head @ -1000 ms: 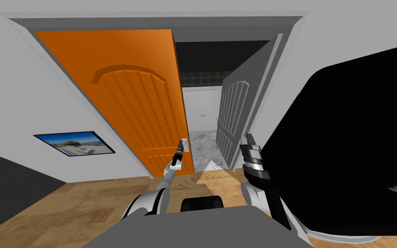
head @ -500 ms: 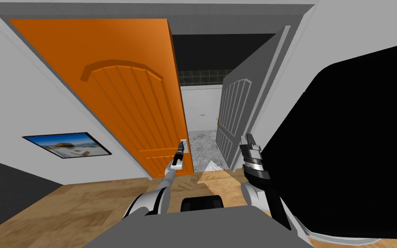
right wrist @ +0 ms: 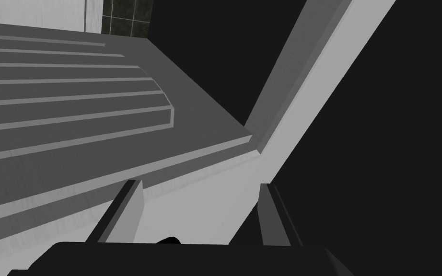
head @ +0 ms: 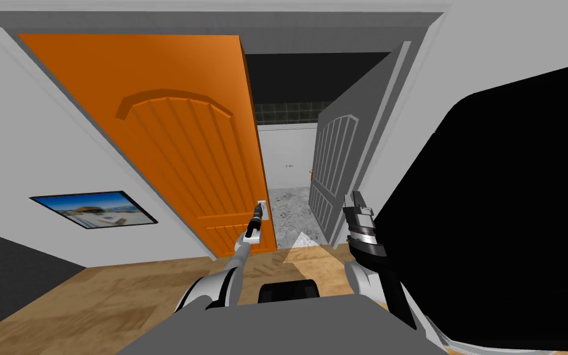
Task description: Push the door open
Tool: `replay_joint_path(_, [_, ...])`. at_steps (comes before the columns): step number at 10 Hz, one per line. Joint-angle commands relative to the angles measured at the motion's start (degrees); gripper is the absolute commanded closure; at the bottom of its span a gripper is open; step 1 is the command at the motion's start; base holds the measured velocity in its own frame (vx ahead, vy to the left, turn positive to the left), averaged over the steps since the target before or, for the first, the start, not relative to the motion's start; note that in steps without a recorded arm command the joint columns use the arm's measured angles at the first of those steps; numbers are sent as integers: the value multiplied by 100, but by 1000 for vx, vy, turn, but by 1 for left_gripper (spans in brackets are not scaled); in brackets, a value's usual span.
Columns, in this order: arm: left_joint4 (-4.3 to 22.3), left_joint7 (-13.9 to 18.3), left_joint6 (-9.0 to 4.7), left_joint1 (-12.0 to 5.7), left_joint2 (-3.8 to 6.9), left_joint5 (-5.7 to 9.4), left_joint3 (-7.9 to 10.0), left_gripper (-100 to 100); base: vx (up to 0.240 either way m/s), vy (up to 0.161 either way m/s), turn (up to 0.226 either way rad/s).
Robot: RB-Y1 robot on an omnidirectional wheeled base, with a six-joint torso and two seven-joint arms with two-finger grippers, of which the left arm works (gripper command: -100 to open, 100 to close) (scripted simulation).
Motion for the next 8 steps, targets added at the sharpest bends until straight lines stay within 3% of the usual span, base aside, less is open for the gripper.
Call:
replay_joint_path(1, [-181, 5, 22, 40, 64, 2, 22, 100, 107, -71, 21])
replay_joint_path(2, [-188, -9, 24, 50, 126, 17, 77, 100, 149, -79, 21])
replay_joint_path(5, [-188, -9, 24, 50, 126, 17, 77, 100, 62, -9, 5])
replay_joint_path(6, [-199, -31, 25, 66, 212, 42, 165, 100, 103, -17, 24])
replay_joint_path(8, [-199, -31, 25, 66, 212, 42, 165, 100, 91, -53, 26])
